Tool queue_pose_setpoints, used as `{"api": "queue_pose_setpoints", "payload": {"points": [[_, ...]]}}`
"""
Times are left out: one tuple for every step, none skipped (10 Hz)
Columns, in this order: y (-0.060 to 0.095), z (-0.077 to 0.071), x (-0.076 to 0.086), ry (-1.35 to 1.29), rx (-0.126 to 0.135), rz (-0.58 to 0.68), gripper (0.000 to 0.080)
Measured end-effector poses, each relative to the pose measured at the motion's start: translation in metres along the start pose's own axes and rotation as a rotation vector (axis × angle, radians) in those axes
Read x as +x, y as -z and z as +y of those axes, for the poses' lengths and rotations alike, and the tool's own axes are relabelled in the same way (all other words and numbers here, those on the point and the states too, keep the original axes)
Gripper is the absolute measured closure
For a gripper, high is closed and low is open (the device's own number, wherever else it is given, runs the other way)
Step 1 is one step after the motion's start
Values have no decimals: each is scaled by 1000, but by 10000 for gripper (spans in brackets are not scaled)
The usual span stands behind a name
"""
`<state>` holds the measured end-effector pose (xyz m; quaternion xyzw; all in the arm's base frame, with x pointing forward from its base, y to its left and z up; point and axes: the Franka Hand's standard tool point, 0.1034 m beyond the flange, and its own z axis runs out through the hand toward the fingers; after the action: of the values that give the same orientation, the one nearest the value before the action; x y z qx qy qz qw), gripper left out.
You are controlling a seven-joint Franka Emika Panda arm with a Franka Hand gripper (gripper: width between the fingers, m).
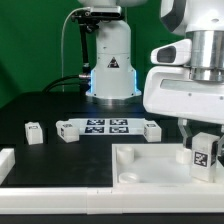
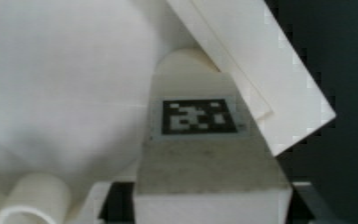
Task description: Assemble one leg
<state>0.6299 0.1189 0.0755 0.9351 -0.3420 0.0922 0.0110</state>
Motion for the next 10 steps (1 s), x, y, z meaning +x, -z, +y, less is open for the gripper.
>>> {"api": "queue_pose_setpoints", "payload": {"points": [[0,0,1,-132,-8,12,507],[-1,1,0,-214,-18,24,507],[-1,3,0,-345,-30,30,506],[-1,4,0,-444,-29,24,506],[-1,6,0,-536,-30,16,506],[-2,6,0,-503,-31,16,408],[-2,6,-1,-452,-31,15,271],[-2,6,0,-448,-30,15,271],[0,6,3,-346,-10,18,172],[2,7,2,-170,-5,18,156]]}}
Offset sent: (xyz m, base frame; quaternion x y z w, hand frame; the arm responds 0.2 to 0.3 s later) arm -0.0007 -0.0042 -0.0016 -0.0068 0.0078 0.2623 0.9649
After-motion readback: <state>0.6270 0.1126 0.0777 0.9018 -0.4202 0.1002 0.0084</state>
